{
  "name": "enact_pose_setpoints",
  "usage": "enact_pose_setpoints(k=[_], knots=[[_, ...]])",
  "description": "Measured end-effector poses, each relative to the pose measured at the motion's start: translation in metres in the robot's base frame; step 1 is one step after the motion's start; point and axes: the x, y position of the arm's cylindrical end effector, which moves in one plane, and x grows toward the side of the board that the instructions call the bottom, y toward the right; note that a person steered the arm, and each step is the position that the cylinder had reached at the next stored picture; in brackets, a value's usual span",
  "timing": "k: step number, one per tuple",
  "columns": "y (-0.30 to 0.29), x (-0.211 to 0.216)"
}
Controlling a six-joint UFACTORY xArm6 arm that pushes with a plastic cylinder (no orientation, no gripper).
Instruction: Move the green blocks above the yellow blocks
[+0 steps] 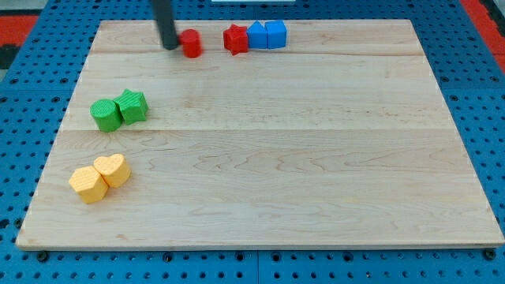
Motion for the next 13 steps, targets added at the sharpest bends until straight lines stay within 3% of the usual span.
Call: enact_pose_setpoints(k=[1, 2, 5, 6, 8, 11, 13], knots=[[0.029, 0.000], [0.001, 0.000], [-0.003, 0.010], [-0.011, 0.062], [-0.091, 0.098], [-0.108, 0.181], [-0.183, 0.203]])
